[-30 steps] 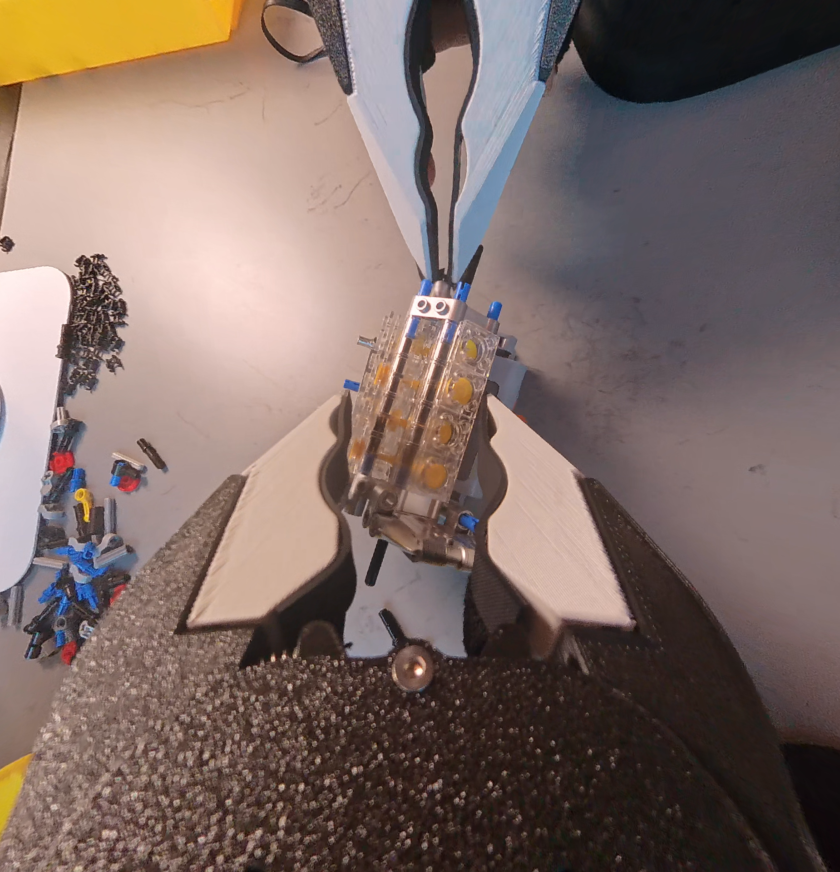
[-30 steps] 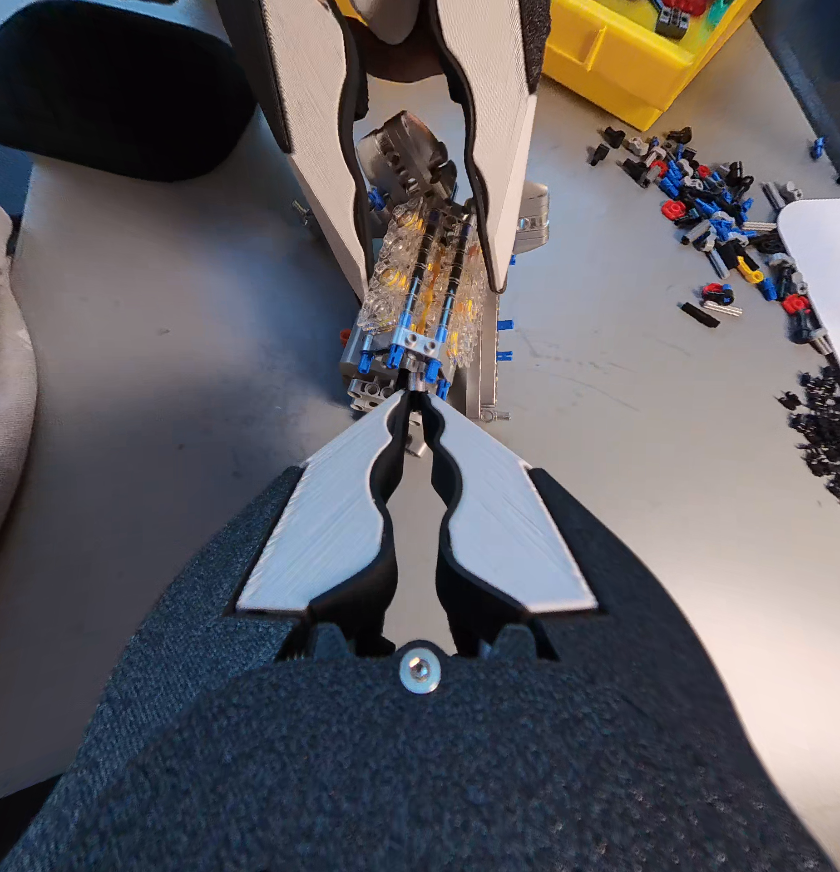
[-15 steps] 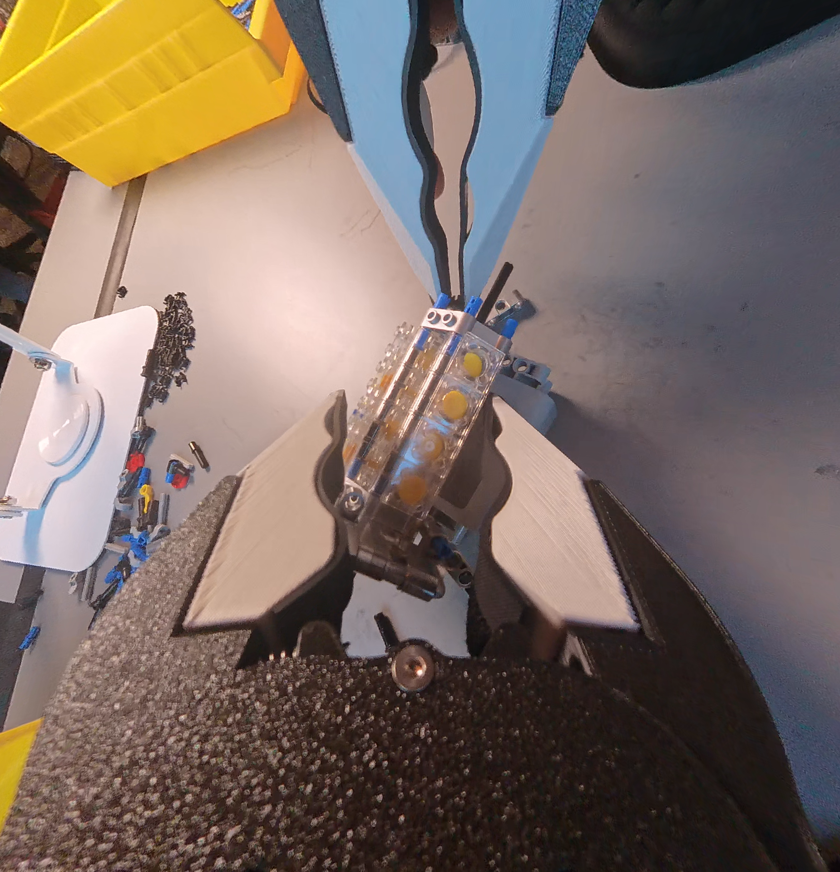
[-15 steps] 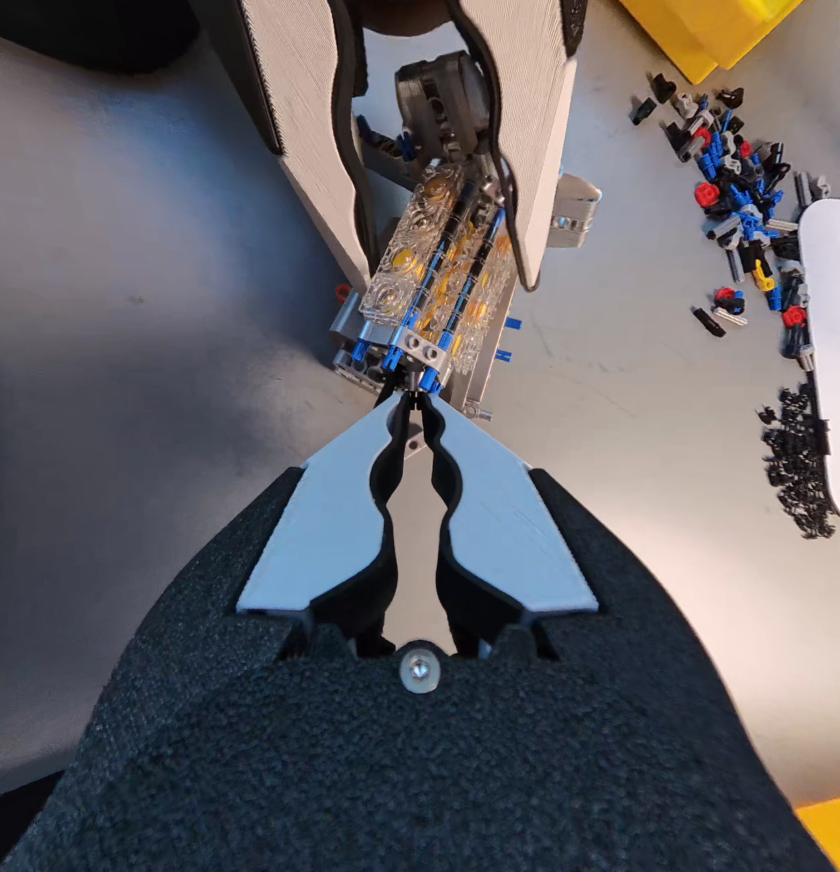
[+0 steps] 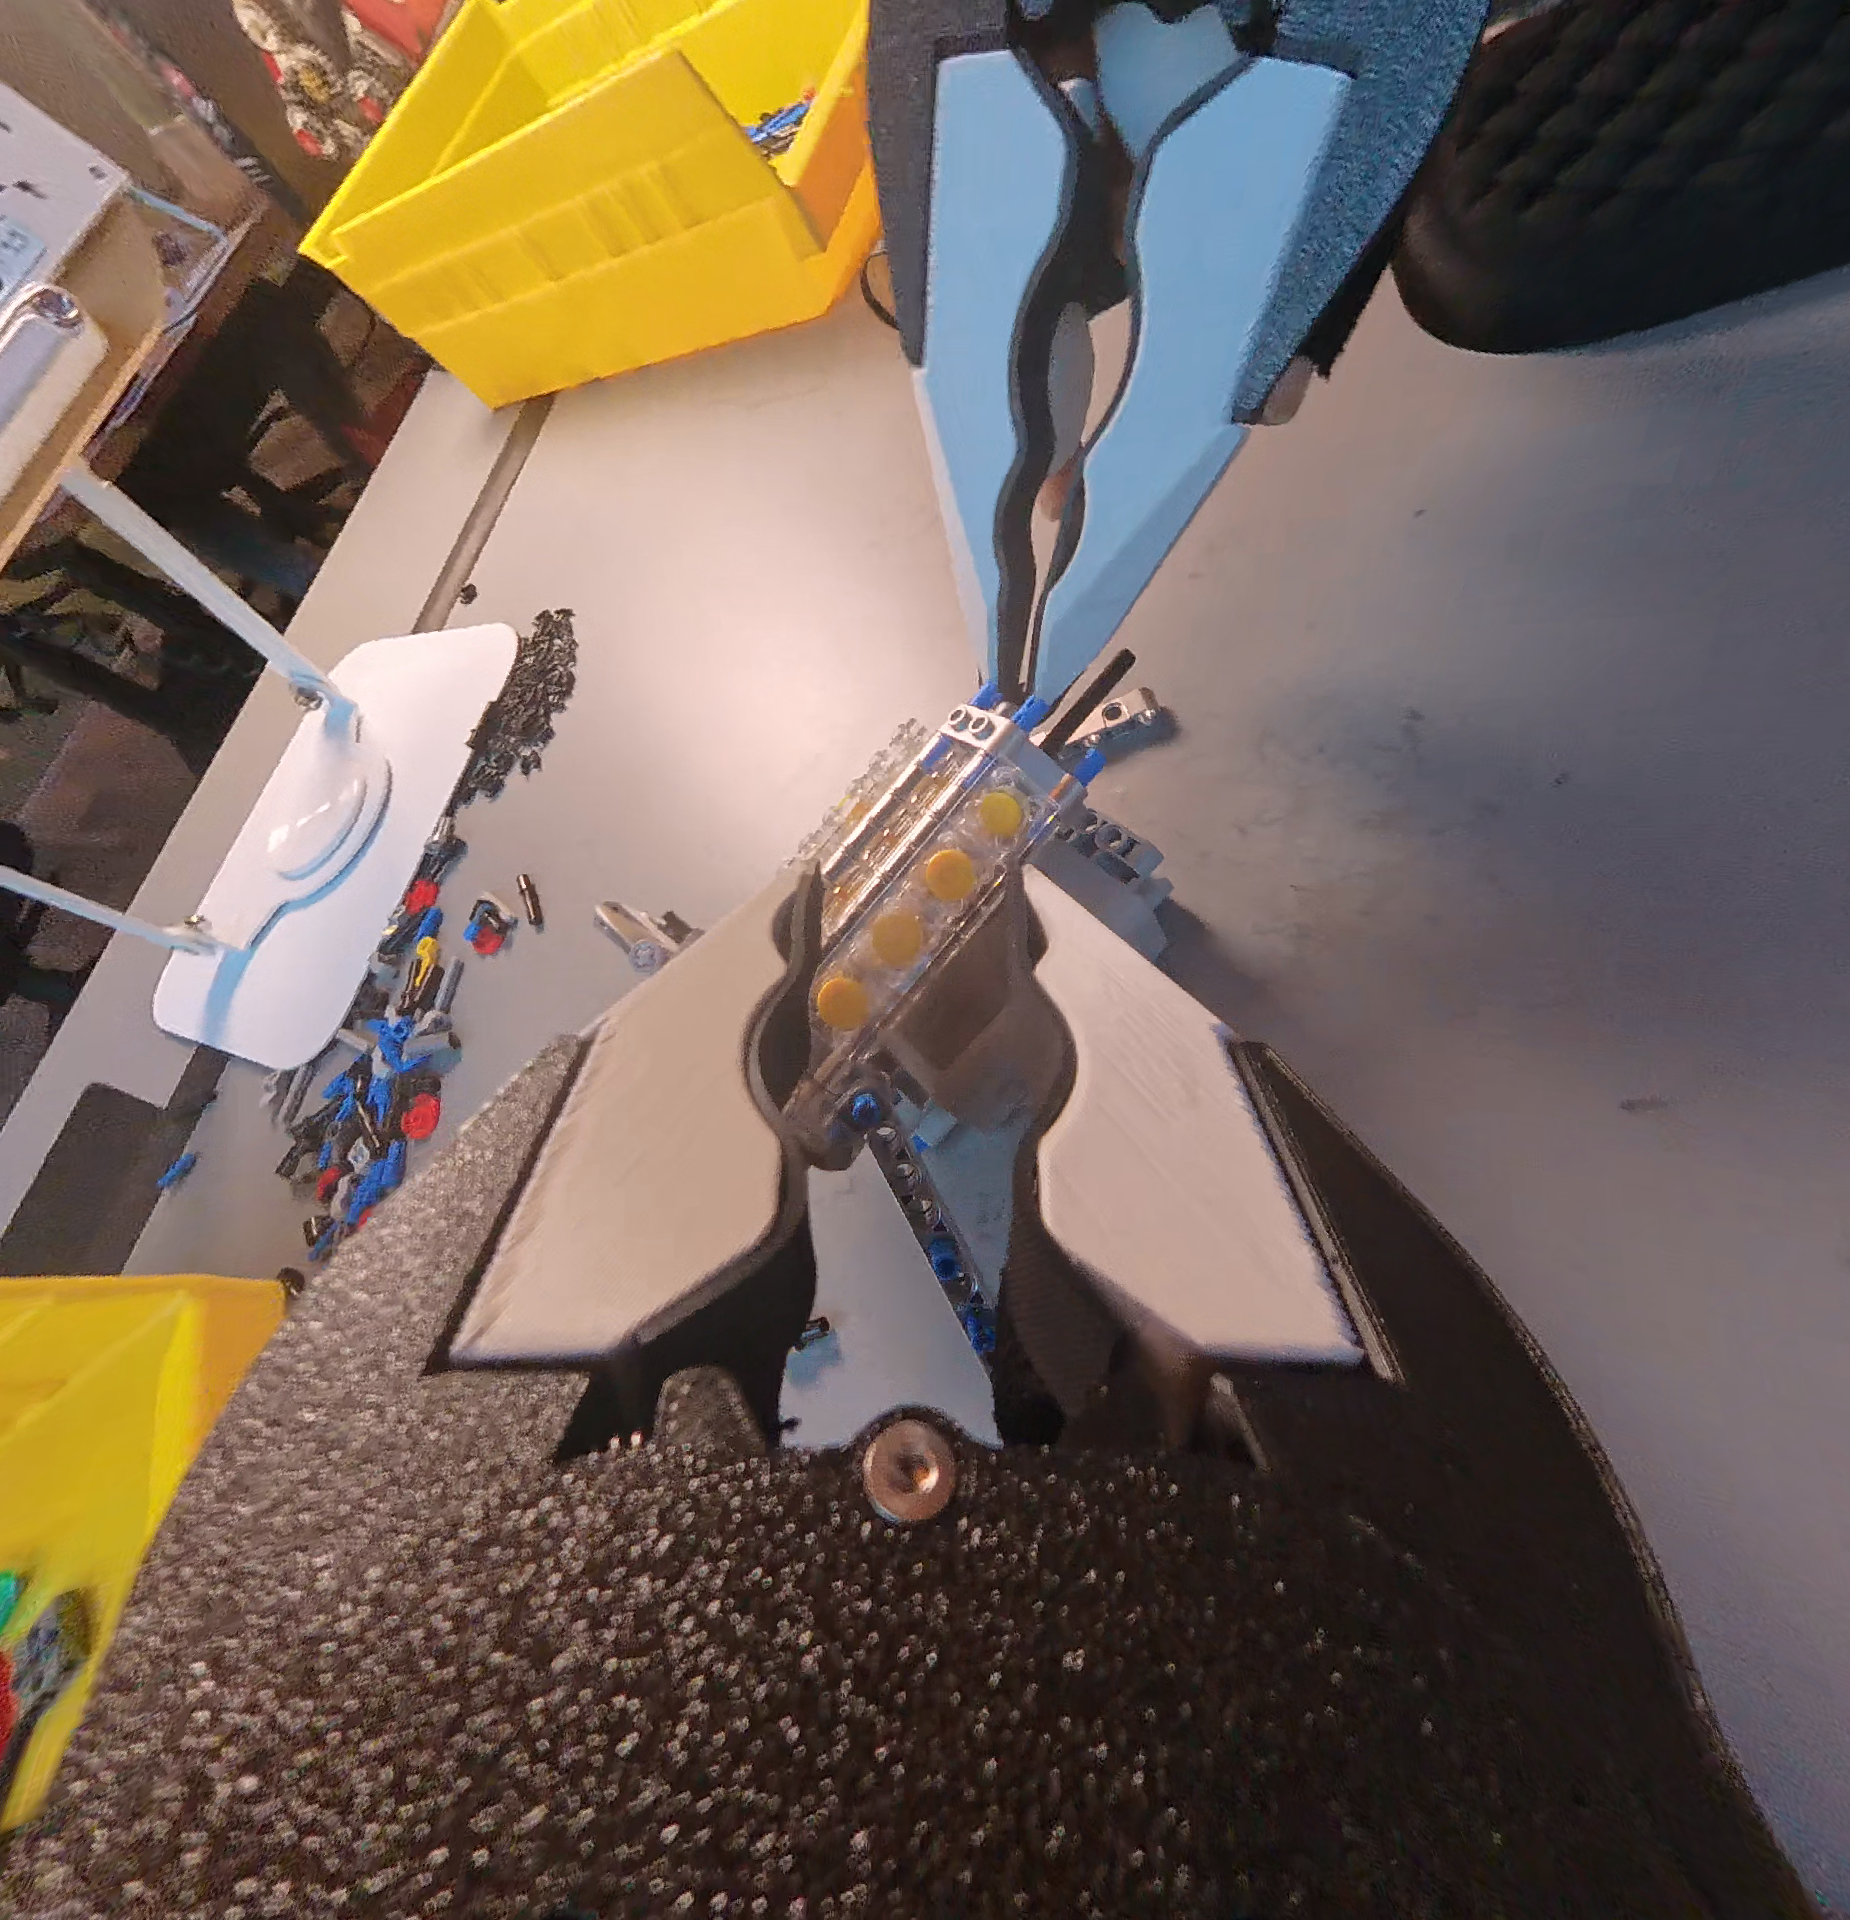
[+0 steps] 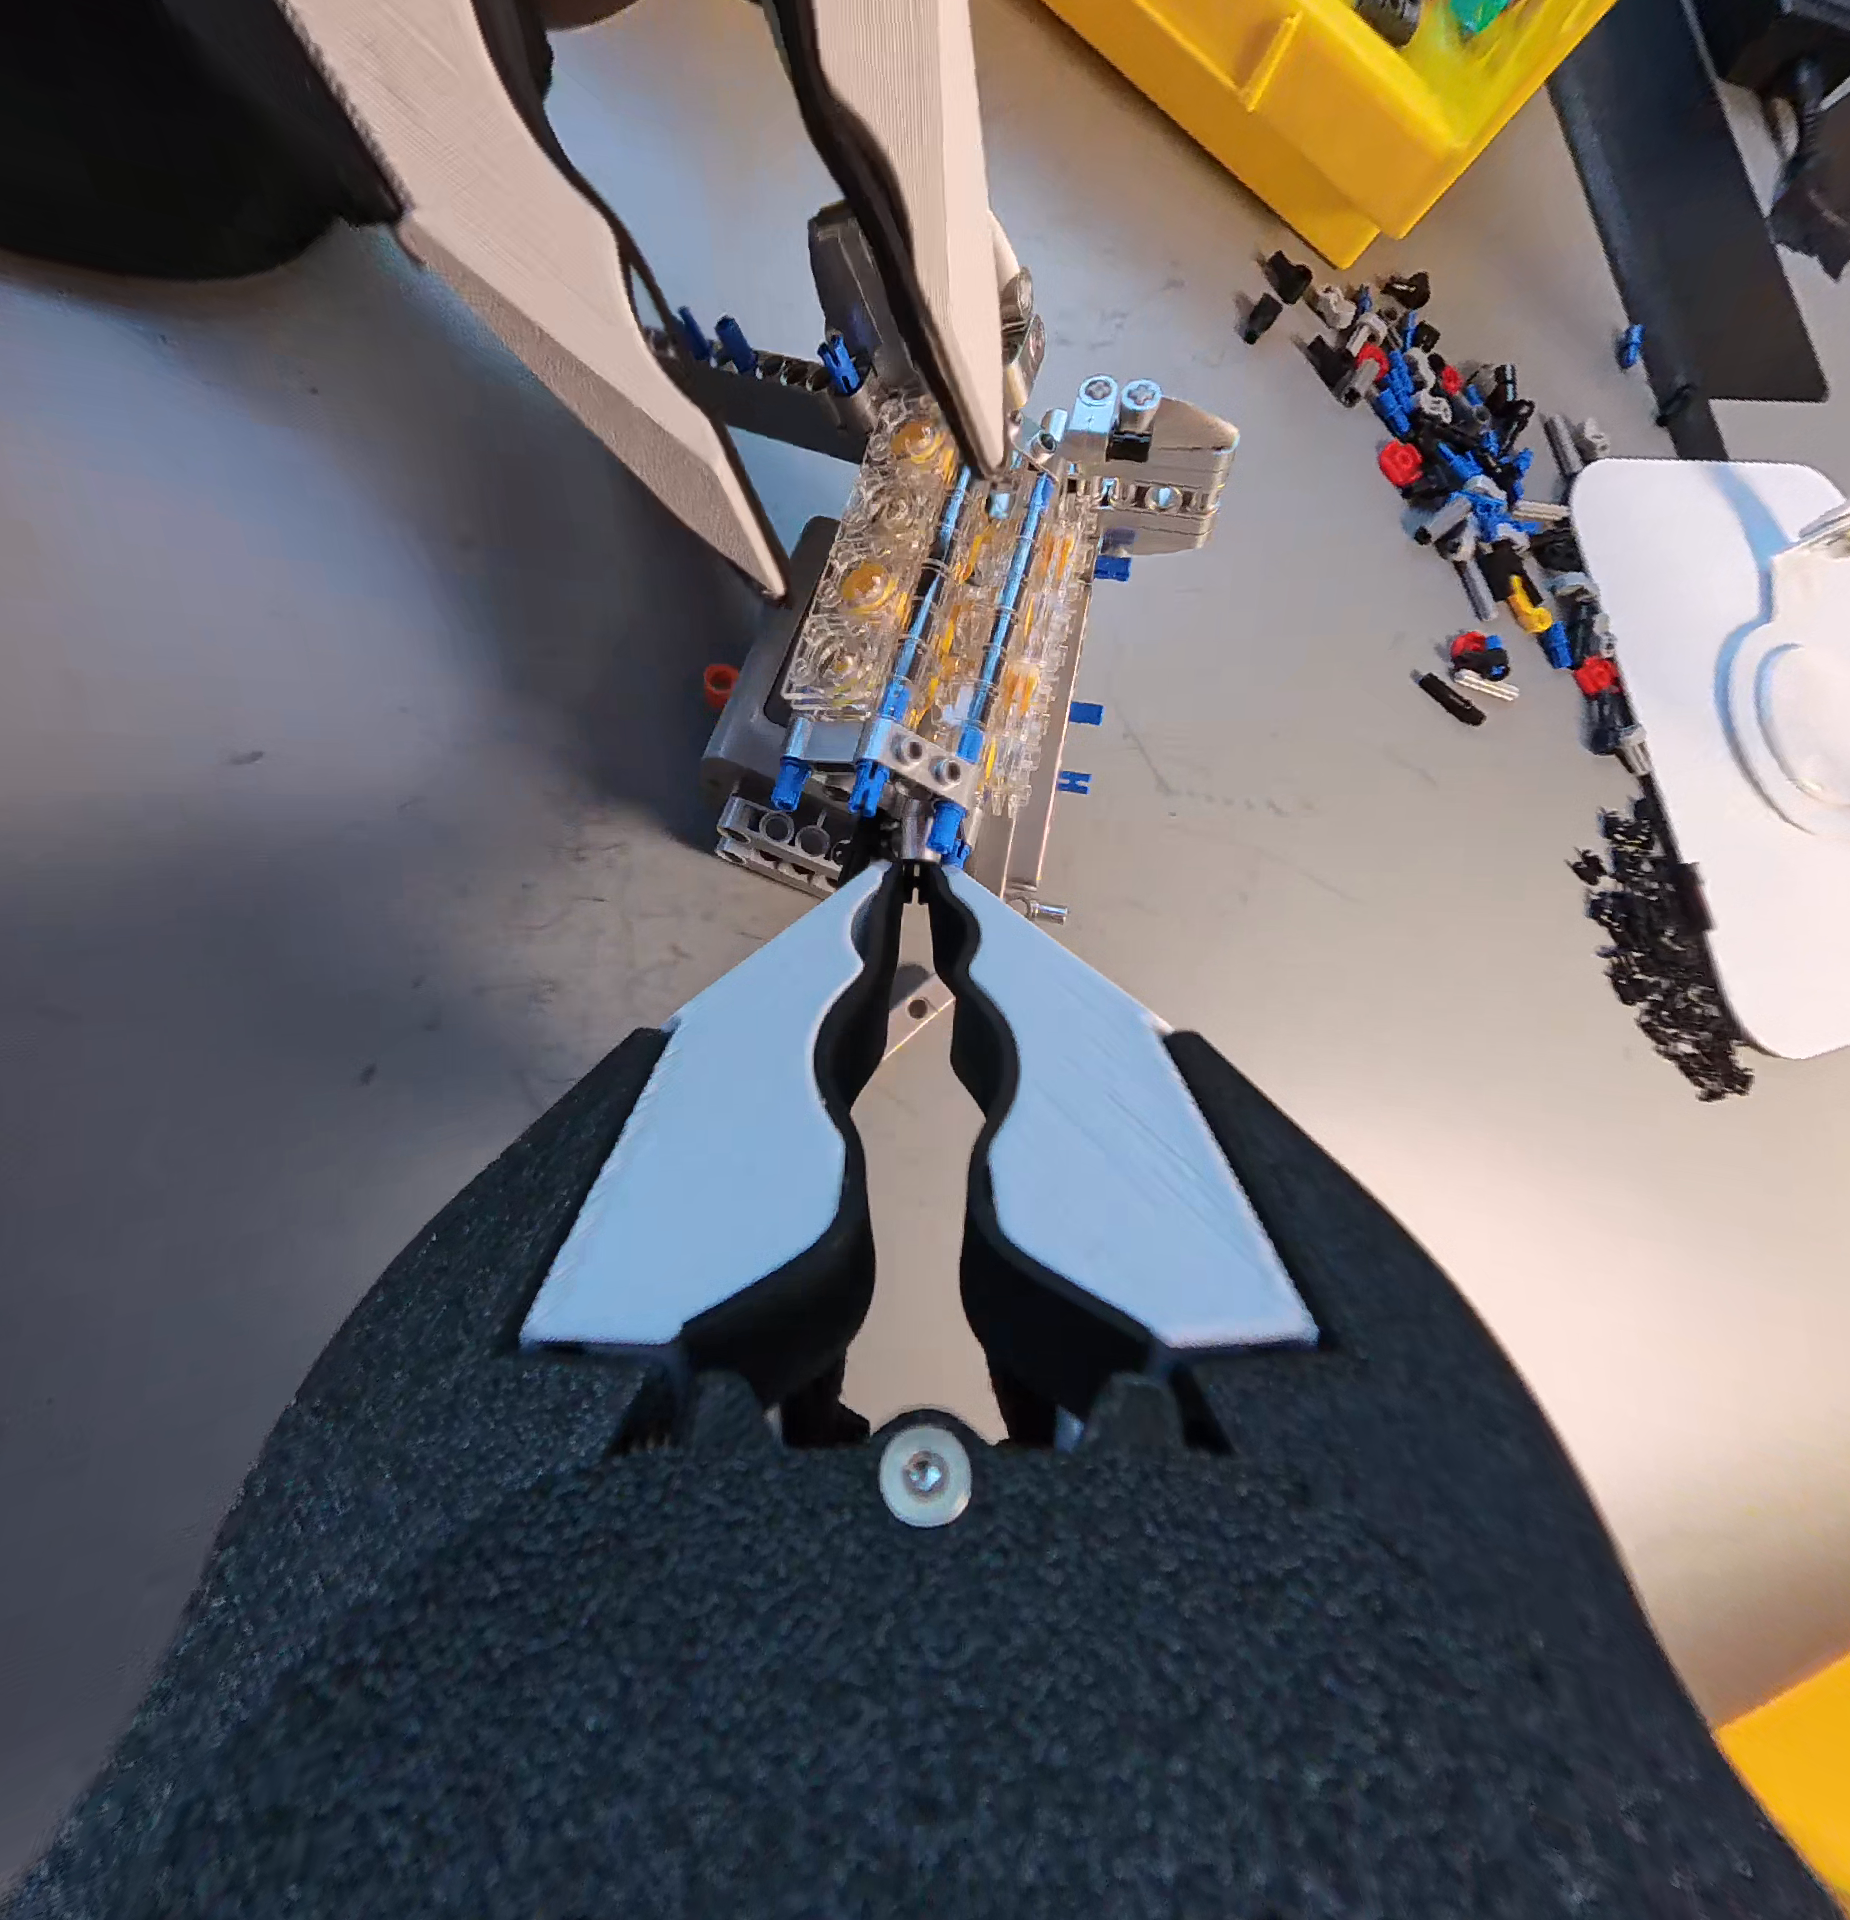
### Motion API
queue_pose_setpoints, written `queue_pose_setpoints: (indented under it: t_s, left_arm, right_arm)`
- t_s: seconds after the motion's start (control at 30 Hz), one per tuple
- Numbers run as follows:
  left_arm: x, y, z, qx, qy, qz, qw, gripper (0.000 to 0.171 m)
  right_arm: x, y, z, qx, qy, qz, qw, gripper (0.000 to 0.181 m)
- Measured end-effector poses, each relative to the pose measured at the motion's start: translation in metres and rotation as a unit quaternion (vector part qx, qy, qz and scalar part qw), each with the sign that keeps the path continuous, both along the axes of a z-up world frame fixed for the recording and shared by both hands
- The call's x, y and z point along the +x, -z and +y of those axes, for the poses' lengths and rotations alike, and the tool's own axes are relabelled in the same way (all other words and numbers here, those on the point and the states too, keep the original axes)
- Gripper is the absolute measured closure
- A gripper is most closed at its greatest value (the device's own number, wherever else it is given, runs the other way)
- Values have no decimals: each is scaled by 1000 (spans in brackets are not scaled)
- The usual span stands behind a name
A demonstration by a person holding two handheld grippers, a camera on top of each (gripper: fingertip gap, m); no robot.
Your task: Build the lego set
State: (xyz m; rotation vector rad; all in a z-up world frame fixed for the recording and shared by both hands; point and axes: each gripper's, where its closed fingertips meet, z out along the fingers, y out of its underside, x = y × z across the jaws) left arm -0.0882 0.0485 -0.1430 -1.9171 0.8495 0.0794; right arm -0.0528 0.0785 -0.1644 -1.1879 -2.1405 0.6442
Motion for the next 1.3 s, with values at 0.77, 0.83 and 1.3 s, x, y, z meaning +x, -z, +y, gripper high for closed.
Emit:
queue_pose_setpoints:
  t_s: [0.77,0.83,1.3]
  left_arm:
    - [27,41,-17,-20,-41,44,998,146]
    - [34,41,-11,-33,-49,-15,998,152]
    - [37,38,-2,-49,-97,-109,988,165]
  right_arm:
    - [-1,-2,-16,173,-60,76,980,178]
    - [0,-3,-18,169,-56,83,981,178]
    - [7,-2,-15,57,5,93,994,178]
